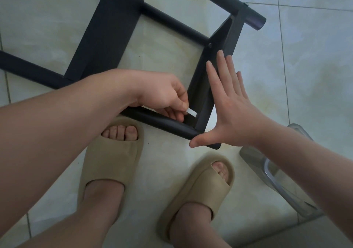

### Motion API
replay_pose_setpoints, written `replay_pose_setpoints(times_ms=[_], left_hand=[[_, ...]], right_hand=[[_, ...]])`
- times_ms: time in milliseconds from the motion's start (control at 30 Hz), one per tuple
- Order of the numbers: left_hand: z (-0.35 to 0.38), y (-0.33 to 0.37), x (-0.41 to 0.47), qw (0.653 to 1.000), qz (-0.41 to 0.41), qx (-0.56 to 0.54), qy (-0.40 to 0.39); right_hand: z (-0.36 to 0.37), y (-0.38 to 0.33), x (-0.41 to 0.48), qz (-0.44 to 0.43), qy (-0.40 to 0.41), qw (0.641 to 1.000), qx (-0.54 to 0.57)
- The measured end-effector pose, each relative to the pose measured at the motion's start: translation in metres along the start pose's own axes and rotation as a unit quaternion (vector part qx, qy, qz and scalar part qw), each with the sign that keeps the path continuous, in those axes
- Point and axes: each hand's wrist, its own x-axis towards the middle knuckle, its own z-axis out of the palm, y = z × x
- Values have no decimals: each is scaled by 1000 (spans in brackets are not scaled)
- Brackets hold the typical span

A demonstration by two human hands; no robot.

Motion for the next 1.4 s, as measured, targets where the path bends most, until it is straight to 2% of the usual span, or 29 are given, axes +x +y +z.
replay_pose_setpoints(times_ms=[300, 400, 633, 867, 967, 1033, 1200, 1400], left_hand=[[1, 3, -4, 983, 4, 182, -11], [1, 4, -3, 982, 0, 189, -24], [-6, 5, -5, 985, 45, 166, 25], [-7, 12, -2, 966, 85, 234, 68], [-4, 13, 0, 972, 112, 185, 93], [-1, 12, 3, 983, 108, 94, 114], [12, 13, 7, 986, 21, -131, 101], [18, 10, 9, 983, 30, -149, 105]], right_hand=[[1, 0, 0, -2, 3, 1000, 0], [0, 0, -1, -1, 2, 1000, 2], [1, 0, 0, -1, 3, 1000, 3], [0, -1, 0, -3, 1, 1000, 6], [0, -1, 0, -3, 0, 1000, 6], [0, -1, -1, -2, -1, 1000, 6], [-1, 0, 0, -4, 1, 1000, 5], [1, 1, 0, -5, 2, 1000, 9]])
